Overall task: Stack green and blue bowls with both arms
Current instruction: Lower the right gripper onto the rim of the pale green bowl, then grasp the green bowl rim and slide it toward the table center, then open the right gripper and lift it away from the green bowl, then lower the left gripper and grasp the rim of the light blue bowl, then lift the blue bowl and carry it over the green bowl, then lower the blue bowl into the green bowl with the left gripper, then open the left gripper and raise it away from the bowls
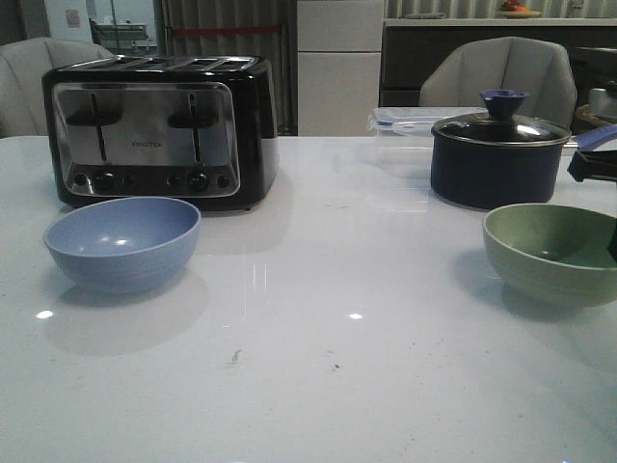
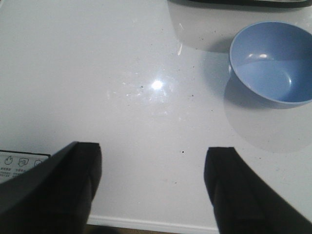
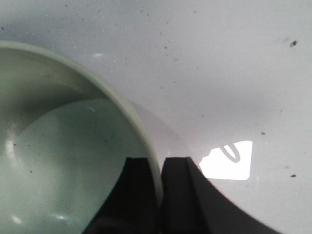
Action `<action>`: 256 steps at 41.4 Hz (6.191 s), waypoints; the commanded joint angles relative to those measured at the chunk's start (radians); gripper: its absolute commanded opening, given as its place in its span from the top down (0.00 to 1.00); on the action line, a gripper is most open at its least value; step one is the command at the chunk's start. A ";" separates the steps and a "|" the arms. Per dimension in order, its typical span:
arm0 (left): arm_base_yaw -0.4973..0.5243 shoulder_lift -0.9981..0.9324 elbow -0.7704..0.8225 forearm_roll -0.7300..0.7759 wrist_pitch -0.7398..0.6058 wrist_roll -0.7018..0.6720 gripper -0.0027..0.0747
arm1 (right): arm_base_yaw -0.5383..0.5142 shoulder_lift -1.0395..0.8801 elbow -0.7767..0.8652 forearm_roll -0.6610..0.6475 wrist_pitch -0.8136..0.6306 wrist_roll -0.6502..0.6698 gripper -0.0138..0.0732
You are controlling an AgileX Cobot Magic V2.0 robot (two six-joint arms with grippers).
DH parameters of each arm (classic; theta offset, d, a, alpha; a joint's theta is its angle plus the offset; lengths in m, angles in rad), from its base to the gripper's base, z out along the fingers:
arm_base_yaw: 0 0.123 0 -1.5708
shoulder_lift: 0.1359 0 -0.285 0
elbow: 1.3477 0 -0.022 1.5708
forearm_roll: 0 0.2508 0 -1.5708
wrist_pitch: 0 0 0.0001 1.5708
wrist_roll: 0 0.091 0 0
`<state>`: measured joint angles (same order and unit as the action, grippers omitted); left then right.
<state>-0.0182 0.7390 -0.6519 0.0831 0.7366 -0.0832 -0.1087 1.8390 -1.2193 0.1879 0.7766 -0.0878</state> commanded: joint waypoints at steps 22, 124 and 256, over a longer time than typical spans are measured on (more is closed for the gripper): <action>-0.006 0.001 -0.036 0.010 -0.062 -0.001 0.31 | 0.480 -0.177 -0.128 0.004 0.070 -0.024 0.77; -0.142 1.070 -0.587 -0.243 -0.183 0.234 0.41 | 0.644 -0.883 0.377 -0.010 -0.133 -0.097 0.25; -0.600 0.378 -0.392 -0.118 0.028 0.234 0.45 | 0.644 -0.883 0.377 -0.010 -0.134 -0.097 0.25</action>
<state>-0.6118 1.2218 -1.0993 -0.0340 0.8476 0.1520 0.5348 0.9739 -0.8148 0.1787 0.6961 -0.1726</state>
